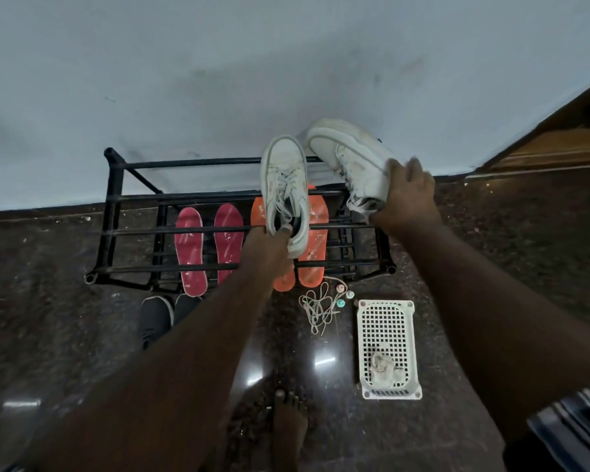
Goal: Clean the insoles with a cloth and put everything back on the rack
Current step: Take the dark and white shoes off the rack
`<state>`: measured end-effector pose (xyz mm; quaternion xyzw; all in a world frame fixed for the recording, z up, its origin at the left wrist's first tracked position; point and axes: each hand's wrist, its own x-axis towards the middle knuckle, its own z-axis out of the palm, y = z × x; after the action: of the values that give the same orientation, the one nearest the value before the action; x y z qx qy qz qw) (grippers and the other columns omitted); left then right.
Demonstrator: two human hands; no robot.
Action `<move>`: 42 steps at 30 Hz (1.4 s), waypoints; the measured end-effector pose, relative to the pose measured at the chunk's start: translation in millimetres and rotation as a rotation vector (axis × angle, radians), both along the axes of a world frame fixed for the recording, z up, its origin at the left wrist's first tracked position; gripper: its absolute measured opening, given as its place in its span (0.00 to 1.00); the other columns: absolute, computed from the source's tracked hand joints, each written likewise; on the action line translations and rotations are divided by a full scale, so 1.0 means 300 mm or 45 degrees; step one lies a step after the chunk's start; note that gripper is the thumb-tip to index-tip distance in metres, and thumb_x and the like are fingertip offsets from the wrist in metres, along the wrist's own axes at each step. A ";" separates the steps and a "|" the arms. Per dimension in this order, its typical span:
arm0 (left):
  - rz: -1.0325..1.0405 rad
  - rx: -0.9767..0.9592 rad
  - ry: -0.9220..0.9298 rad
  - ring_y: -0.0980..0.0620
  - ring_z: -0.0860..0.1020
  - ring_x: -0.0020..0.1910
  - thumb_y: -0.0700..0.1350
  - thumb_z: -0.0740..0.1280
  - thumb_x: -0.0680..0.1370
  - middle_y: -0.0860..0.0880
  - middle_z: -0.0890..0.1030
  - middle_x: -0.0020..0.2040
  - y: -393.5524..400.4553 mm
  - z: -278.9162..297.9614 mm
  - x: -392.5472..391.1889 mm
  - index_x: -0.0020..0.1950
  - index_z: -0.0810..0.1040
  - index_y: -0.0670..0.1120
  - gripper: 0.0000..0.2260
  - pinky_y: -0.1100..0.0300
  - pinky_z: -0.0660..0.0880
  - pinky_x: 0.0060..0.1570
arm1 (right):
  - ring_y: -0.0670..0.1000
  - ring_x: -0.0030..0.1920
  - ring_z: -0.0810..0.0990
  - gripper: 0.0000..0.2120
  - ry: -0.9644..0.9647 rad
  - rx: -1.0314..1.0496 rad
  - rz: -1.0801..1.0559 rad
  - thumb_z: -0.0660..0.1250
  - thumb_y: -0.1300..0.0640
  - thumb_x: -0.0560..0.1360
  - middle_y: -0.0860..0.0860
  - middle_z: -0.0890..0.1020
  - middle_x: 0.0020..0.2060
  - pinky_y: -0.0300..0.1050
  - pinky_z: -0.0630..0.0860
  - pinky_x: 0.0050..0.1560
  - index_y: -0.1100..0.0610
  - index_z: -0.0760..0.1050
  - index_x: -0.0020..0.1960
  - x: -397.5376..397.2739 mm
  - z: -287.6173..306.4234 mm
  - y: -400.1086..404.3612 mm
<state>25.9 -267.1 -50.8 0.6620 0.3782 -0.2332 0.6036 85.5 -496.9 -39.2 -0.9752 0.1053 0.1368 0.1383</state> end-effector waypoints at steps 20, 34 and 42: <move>0.187 -0.156 -0.172 0.43 0.86 0.41 0.39 0.65 0.80 0.39 0.85 0.49 0.099 0.119 -0.201 0.58 0.80 0.43 0.08 0.55 0.82 0.37 | 0.54 0.39 0.83 0.10 0.022 1.581 -1.062 0.65 0.61 0.76 0.58 0.82 0.50 0.48 0.80 0.36 0.56 0.69 0.57 -0.337 0.119 0.175; 0.099 0.056 -0.006 0.45 0.81 0.37 0.45 0.72 0.75 0.41 0.81 0.45 0.301 0.117 -0.919 0.52 0.73 0.46 0.11 0.43 0.82 0.38 | 0.57 0.38 0.84 0.14 0.138 1.237 -1.051 0.71 0.64 0.72 0.57 0.82 0.44 0.64 0.81 0.35 0.48 0.71 0.49 -1.029 0.110 0.503; -0.078 0.190 0.195 0.48 0.84 0.35 0.49 0.69 0.74 0.48 0.83 0.39 0.402 -0.068 -1.337 0.51 0.75 0.51 0.08 0.47 0.83 0.38 | 0.62 0.42 0.84 0.17 0.500 1.130 -1.072 0.73 0.55 0.73 0.57 0.83 0.44 0.70 0.80 0.39 0.52 0.68 0.54 -1.424 -0.044 0.578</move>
<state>-375.2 -146.6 -71.3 0.6965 0.4192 -0.2727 0.5145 -341.7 -323.5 -52.6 -0.6572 0.4358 0.2773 0.5489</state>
